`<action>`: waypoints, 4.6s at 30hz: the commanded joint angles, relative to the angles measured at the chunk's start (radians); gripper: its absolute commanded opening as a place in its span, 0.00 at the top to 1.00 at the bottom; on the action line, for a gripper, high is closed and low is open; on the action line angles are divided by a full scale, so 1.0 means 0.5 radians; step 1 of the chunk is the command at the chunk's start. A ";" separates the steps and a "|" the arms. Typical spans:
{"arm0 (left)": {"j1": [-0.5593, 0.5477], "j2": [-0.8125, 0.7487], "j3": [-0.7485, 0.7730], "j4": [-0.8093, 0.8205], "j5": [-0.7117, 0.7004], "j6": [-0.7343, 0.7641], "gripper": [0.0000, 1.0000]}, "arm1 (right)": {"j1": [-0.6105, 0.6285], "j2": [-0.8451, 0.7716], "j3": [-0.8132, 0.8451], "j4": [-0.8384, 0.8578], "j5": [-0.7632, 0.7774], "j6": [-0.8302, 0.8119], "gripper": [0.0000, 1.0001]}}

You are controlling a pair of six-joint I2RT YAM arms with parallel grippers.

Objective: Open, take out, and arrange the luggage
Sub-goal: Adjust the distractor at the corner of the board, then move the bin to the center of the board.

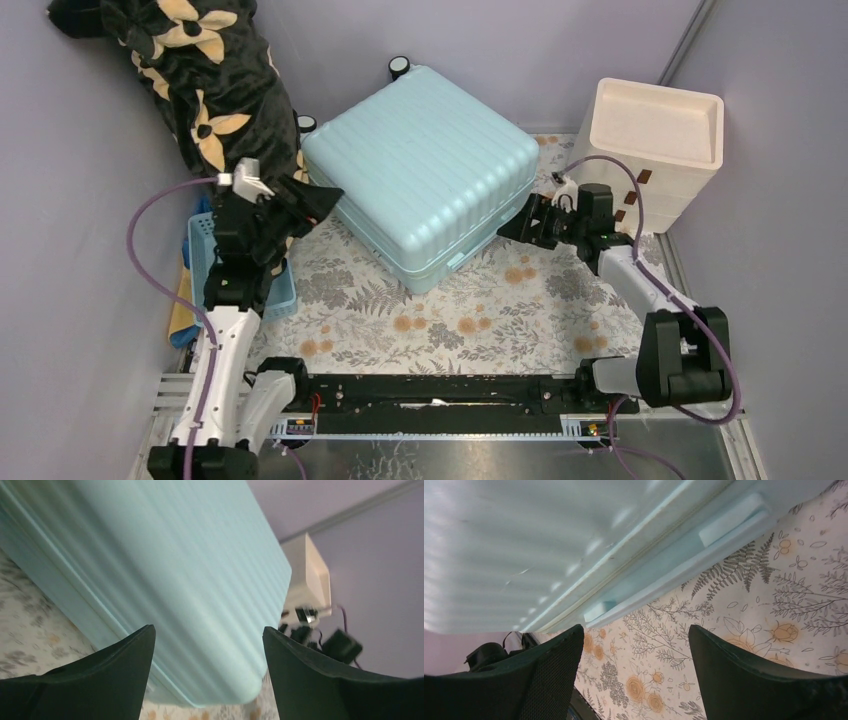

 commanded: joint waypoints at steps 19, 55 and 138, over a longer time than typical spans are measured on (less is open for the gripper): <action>-0.408 -0.010 -0.073 -0.607 -0.995 0.330 0.16 | 0.114 0.455 0.170 0.101 0.282 0.338 0.26; 0.659 0.541 -0.137 0.075 -0.463 0.333 0.85 | 0.115 0.445 0.199 0.080 0.220 0.316 0.26; 0.187 0.728 -0.034 -0.902 -0.938 0.063 0.83 | 0.079 0.409 0.231 0.090 -0.005 0.224 0.25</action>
